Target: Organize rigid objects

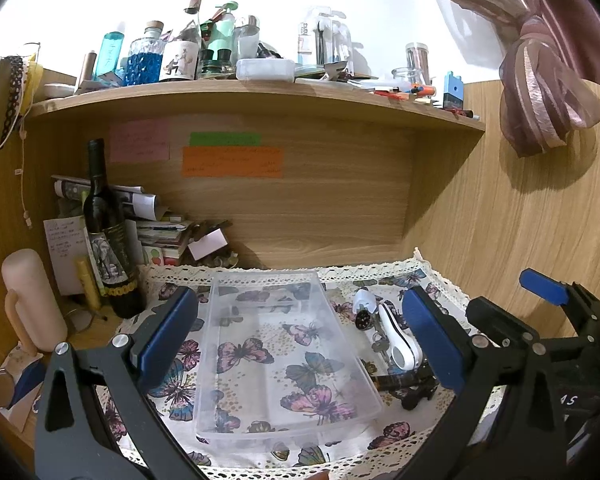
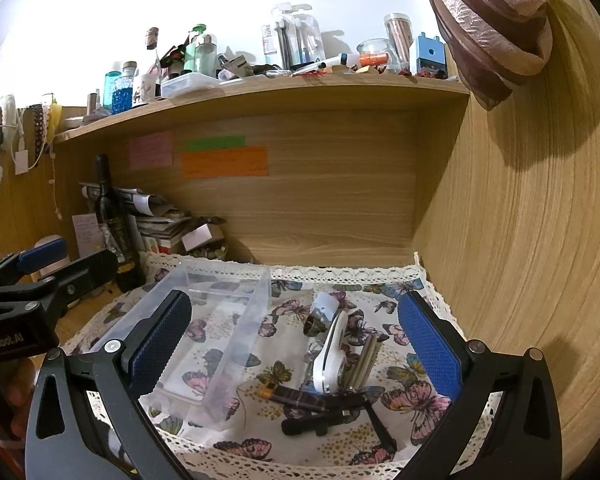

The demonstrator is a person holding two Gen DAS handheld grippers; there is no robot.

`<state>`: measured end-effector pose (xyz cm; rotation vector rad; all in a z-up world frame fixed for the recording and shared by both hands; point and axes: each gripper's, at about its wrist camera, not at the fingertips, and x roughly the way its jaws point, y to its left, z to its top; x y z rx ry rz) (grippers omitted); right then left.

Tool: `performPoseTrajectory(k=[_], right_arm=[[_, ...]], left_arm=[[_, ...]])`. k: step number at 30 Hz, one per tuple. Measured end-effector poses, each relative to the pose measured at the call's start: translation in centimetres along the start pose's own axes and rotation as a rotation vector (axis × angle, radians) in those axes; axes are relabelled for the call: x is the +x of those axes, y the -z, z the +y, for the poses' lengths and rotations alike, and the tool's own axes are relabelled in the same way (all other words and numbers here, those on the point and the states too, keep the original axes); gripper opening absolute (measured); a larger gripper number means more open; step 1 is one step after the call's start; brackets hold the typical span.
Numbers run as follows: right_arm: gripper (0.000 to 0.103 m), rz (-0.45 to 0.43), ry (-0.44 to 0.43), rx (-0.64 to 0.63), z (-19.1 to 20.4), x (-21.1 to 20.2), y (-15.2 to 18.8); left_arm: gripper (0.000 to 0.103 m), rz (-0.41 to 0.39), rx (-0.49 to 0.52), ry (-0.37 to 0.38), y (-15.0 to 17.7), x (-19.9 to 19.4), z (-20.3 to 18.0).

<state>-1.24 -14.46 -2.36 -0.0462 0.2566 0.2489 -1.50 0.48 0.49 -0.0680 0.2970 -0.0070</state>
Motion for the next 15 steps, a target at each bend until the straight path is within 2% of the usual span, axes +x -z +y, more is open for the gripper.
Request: performPoseTrajectory(k=[15], right_arm=[[0.103, -0.02, -0.001, -0.001, 0.14, -0.32, -0.26]], left_arm=[[0.103, 0.004, 0.004, -0.007, 0.34, -0.1, 0.28]])
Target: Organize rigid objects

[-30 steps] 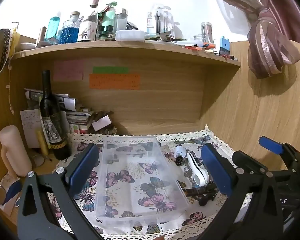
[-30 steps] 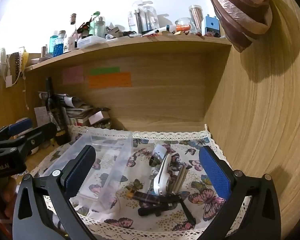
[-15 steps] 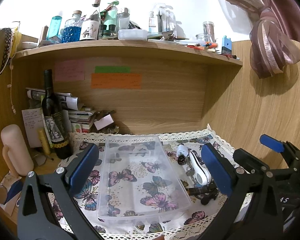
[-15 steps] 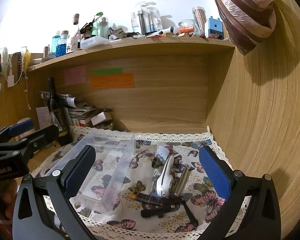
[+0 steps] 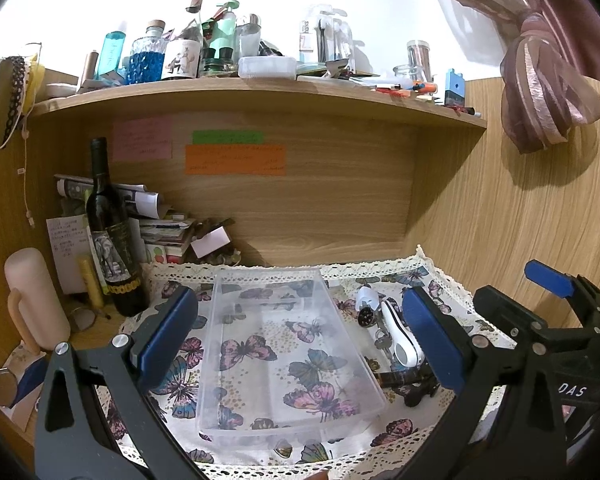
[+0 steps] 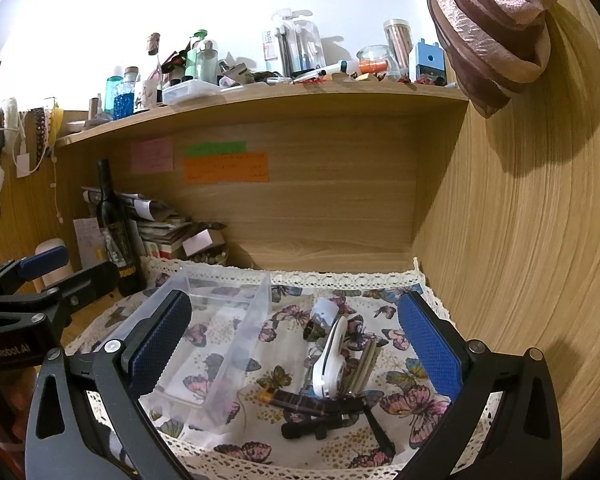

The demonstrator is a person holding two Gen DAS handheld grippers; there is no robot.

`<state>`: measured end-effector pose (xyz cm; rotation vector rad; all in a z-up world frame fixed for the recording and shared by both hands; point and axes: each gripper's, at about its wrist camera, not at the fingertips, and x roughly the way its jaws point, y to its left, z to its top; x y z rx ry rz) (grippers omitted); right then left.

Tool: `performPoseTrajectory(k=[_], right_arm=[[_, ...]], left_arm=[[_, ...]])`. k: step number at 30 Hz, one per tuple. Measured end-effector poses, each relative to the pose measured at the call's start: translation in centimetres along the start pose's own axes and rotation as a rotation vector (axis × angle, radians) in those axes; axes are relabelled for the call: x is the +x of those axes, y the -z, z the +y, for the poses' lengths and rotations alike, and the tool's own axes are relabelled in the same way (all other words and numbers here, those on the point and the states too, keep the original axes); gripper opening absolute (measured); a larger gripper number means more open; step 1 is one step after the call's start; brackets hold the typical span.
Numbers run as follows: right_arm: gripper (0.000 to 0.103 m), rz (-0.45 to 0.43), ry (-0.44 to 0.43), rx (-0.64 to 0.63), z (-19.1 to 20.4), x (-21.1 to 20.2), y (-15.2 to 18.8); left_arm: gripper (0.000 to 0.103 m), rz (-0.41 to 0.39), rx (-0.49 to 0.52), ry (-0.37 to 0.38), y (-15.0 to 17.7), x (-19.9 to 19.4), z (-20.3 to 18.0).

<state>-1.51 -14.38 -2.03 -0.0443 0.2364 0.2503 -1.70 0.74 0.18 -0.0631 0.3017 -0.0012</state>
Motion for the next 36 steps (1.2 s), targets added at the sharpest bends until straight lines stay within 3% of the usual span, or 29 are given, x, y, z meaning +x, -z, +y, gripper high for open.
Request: performPoseTrajectory(k=[36], right_arm=[[0.103, -0.019, -0.035, -0.004, 0.72, 0.02, -0.47]], left_arm=[[0.103, 0.012, -0.012, 0.015, 0.21, 0.68, 0.2]])
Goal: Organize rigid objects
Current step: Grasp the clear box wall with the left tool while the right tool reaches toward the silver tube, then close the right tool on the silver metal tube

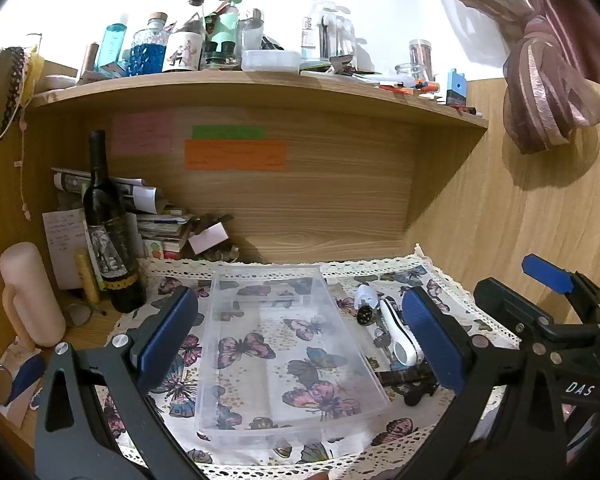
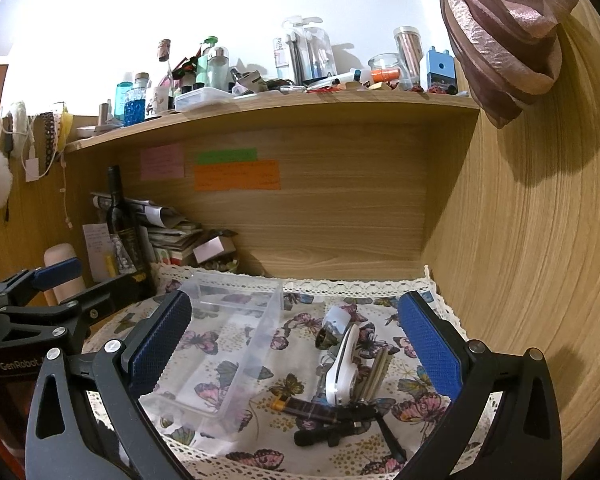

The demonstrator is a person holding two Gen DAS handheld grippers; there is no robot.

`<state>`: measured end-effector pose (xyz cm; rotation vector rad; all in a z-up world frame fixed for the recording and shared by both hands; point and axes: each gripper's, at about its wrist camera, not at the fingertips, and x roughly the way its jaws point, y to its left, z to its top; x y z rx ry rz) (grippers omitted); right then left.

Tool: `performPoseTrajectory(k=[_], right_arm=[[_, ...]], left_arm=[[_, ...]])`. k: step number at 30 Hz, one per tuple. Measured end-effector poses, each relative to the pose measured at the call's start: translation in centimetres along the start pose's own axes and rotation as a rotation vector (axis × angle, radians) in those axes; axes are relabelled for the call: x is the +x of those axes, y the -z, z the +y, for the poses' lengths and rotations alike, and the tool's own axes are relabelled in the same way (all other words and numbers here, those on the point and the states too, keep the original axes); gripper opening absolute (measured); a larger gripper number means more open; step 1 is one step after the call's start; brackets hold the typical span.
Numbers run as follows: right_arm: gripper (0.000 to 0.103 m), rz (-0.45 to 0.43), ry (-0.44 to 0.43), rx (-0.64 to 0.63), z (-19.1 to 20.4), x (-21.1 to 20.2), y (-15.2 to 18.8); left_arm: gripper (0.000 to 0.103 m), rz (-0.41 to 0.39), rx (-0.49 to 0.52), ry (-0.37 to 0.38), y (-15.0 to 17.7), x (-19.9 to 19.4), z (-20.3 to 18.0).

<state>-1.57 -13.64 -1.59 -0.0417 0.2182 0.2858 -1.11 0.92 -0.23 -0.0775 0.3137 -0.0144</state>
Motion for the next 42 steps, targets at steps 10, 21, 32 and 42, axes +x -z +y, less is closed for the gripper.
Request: performPoseTrajectory(k=[10, 21, 32, 42], right_arm=[[0.103, 0.026, -0.003, 0.04, -1.2, 0.8, 0.2], [0.076, 0.148, 0.066, 0.072, -4.6, 3.4, 1.2], [0.062, 0.357, 0.148, 0.11, -8.5, 7.4, 3.7], [0.038, 0.529, 0.144, 0.145, -10.2, 11.8, 5.0]], left_arm=[[0.098, 0.03, -0.029, 0.044, 0.2, 0.7, 0.6], [0.064, 0.23, -0.05, 0.011, 1.1, 4.8, 3.9], [0.031, 0.487, -0.047, -0.04, 3.5, 10.7, 8.1], [0.012, 0.602, -0.093, -0.007, 4.6, 13.7, 10.2]])
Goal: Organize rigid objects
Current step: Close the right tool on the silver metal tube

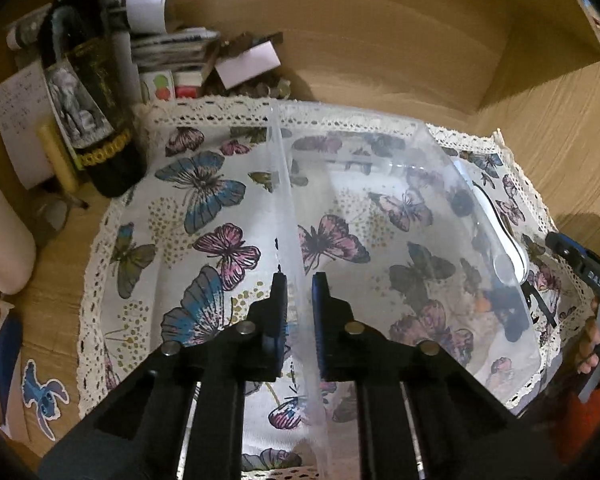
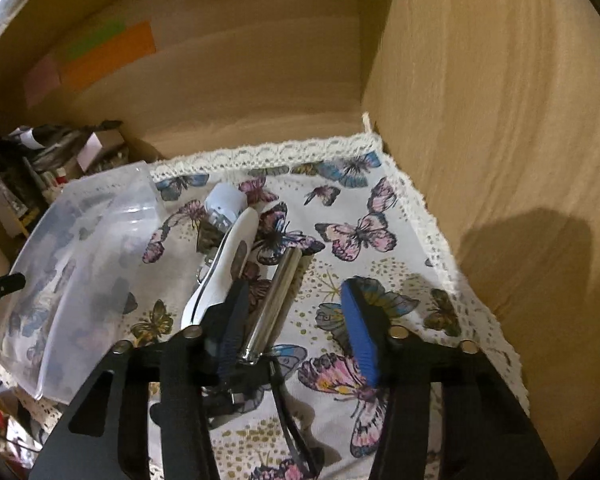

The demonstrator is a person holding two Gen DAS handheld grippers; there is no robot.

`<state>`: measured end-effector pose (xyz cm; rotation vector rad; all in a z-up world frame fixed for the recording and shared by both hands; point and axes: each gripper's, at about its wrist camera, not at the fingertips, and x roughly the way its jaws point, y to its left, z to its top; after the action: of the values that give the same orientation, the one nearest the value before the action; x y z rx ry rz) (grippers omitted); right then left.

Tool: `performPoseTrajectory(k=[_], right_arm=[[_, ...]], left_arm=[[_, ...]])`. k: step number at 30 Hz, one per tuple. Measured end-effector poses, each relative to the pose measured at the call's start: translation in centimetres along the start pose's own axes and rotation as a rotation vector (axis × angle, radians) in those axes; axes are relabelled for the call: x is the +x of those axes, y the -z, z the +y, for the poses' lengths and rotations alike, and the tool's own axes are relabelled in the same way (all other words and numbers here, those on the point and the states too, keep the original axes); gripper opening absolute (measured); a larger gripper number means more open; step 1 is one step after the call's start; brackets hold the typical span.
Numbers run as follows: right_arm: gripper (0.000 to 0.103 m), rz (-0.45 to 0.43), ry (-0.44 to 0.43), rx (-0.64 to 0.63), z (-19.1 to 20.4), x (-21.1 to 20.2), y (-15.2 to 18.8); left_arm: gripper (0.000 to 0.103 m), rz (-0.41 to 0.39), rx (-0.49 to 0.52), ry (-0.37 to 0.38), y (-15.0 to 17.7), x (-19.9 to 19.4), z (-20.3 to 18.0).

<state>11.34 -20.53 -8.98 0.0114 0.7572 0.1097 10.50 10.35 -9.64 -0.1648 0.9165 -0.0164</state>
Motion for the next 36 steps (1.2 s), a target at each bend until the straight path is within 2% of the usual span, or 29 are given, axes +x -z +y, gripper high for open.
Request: performPoseTrajectory(k=[6, 8, 10, 13, 19, 23, 36], right_arm=[[0.033, 0.116, -0.013, -0.034, 1.0, 3.1, -0.7], [0.026, 0.159, -0.013, -0.039, 1.0, 4.2, -0.7], [0.023, 0.199, -0.025, -0.036, 0.8, 5.1, -0.6], [0.019, 0.227, -0.043, -0.048, 1.0, 5.5, -0.5], [0.018, 0.255, -0.044, -0.074, 2.0, 6.5, -0.4], [0.014, 0.231, -0.062, -0.064, 2.0, 5.9, -0.5], [0.014, -0.006, -0.032, -0.114, 4.3, -0.5, -2.7]], left_arm=[[0.01, 0.007, 0.024, 0.006, -0.2, 0.2, -0.2], [0.01, 0.007, 0.029, 0.008, -0.3, 0.2, -0.1], [0.01, 0.008, 0.028, 0.015, -0.3, 0.2, 0.0], [0.01, 0.005, 0.033, 0.017, -0.3, 0.2, 0.0], [0.01, -0.003, 0.039, 0.009, -0.2, 0.3, -0.2], [0.01, -0.006, 0.036, 0.007, -0.2, 0.3, -0.2], [0.01, -0.009, 0.033, 0.009, -0.1, 0.3, -0.1]])
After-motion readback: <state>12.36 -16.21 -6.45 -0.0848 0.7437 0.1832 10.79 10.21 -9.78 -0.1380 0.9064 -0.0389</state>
